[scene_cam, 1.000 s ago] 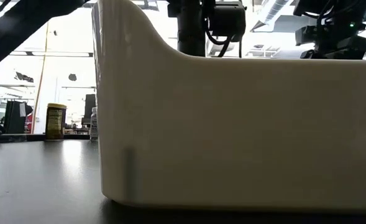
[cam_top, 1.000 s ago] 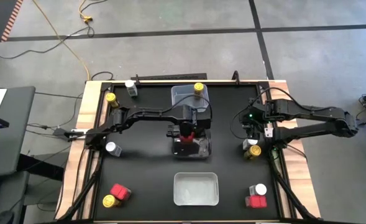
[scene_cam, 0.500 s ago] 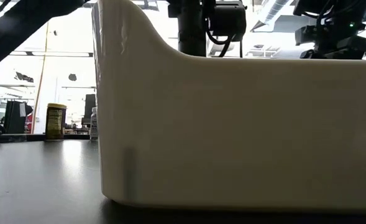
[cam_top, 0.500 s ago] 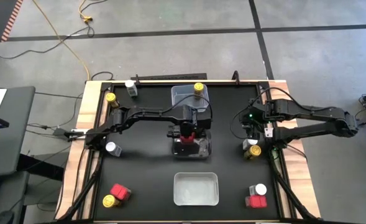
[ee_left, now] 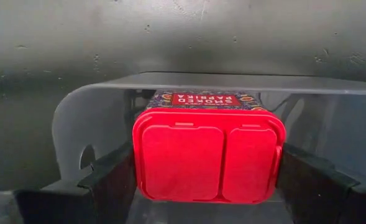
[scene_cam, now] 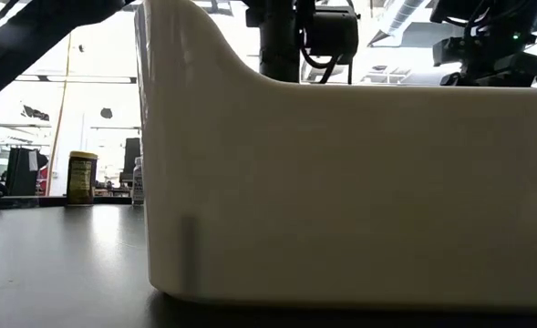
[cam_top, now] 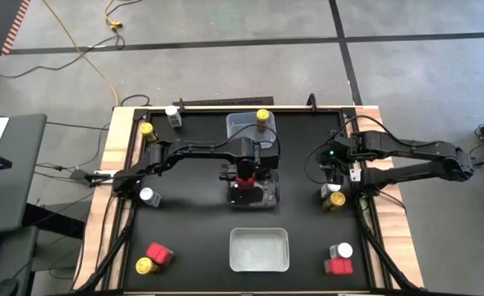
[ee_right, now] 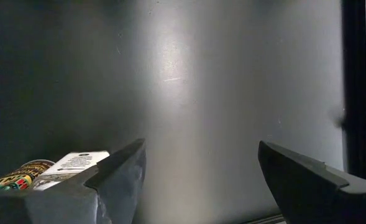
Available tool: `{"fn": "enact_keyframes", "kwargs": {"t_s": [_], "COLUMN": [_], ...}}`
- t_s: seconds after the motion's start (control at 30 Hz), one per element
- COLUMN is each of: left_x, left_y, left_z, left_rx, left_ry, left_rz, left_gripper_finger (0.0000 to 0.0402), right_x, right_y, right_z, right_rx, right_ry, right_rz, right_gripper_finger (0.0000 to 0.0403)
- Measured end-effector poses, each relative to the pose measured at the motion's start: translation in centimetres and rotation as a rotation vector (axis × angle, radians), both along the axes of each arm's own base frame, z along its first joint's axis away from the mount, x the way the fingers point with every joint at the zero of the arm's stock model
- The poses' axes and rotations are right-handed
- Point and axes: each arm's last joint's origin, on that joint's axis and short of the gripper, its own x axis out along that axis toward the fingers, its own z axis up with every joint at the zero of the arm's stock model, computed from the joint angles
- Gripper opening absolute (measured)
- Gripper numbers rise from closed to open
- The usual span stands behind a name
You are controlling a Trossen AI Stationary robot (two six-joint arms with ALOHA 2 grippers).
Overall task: Sort spices by type
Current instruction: Put the top left red seasoning can into the black bin
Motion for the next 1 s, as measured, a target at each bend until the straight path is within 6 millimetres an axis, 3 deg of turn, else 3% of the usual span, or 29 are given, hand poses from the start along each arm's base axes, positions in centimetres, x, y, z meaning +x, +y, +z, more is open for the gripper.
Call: {"fn": "enact_keyframes", "kwargs": {"t_s": [0.33, 0.67, 1.0], "left_x": [0.01, 0.00, 0.08], "left_y": [0.00, -0.07, -0.17], "left_z": [0.00, 0.02, 0.80], "left_rx": [-0.001, -0.017, -0.052], "left_ry": [-0.001, -0.001, -0.021], "left_rz": [-0.004, -0.009, -0.011], "left_gripper_finger": [0.0322, 0.0365, 0.0368], "right_x": [0.00, -0.01, 0.05], "right_y": [0.00, 0.00, -0.01], "right_z": [0.00, 0.00, 0.02], "right_rx": [0.001, 0.000, -0.001], "right_ry": [0.000, 0.000, -0.006], "right_rz": [-0.001, -0.001, -0.001], "right_gripper_finger": [0.0336, 0.0336, 0.0336]}}
